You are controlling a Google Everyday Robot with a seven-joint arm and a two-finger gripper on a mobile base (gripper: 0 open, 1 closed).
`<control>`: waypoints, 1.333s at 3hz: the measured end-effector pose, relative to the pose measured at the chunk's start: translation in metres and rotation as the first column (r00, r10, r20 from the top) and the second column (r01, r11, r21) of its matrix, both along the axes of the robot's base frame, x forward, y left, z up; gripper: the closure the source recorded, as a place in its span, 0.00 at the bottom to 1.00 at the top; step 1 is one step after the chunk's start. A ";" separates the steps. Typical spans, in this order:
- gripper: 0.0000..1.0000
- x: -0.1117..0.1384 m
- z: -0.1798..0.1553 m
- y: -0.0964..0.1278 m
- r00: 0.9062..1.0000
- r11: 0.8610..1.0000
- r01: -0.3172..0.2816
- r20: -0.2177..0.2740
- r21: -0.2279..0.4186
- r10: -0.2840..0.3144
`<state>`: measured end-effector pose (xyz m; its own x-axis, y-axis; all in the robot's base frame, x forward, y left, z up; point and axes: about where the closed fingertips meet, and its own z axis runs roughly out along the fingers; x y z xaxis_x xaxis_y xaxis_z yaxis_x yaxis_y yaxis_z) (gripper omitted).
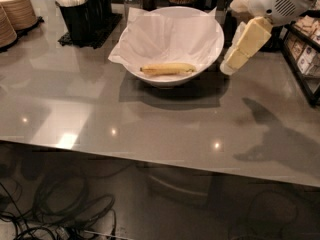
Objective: Pick banana from white bowl
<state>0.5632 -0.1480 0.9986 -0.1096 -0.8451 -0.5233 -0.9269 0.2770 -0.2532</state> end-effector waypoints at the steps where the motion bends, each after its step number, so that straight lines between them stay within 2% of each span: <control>1: 0.00 0.033 -0.010 0.019 0.999 0.997 0.035 0.003 0.071 -0.035; 3: 0.39 0.040 -0.015 0.025 0.999 0.995 0.040 0.005 0.090 -0.040; 4: 0.45 0.061 -0.021 0.051 1.000 0.992 0.000 0.007 0.127 -0.001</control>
Offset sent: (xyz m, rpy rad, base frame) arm 0.0294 0.0166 -0.0089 0.0634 -0.0040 -0.0326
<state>0.6244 -0.0975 0.9772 -0.1060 -0.7714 -0.6275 -0.9250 0.3081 -0.2226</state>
